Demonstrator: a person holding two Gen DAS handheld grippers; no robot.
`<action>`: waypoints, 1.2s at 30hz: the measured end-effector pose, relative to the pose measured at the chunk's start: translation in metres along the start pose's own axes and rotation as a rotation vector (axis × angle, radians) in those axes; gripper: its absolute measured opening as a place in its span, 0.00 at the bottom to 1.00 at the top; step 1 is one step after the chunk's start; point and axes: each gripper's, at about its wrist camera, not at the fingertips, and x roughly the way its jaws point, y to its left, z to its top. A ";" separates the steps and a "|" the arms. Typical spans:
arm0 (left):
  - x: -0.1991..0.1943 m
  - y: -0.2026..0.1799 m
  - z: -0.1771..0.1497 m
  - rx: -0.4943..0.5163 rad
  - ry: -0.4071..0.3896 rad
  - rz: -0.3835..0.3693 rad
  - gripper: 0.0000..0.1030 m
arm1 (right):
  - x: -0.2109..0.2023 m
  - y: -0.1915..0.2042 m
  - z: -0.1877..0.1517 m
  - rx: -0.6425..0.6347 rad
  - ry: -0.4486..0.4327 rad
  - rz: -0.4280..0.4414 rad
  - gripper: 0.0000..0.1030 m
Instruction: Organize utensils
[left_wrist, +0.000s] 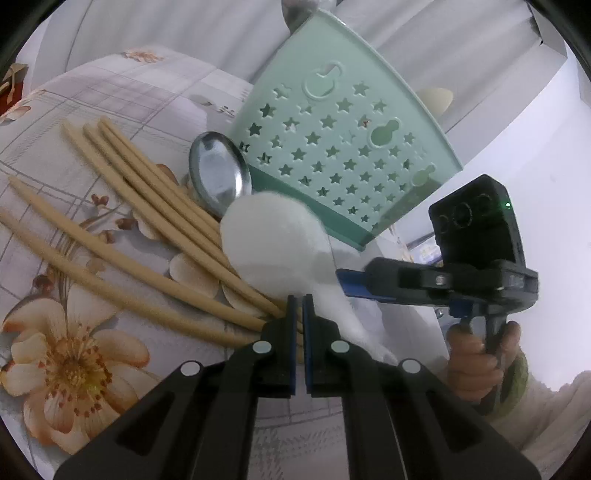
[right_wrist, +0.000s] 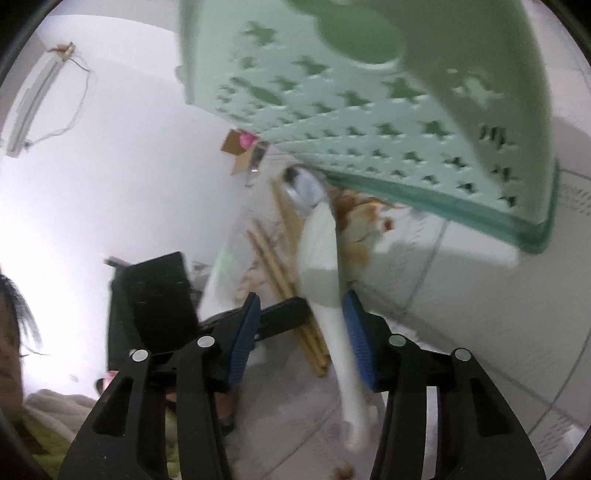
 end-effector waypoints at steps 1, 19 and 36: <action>0.000 0.000 -0.001 0.000 -0.001 0.001 0.03 | 0.003 0.003 -0.001 0.000 0.000 0.012 0.44; -0.066 0.017 -0.024 -0.031 -0.059 0.090 0.03 | 0.064 0.051 -0.003 -0.069 0.075 0.084 0.43; -0.055 0.026 0.019 0.112 -0.098 0.212 0.25 | 0.020 0.040 -0.027 -0.029 -0.038 0.060 0.44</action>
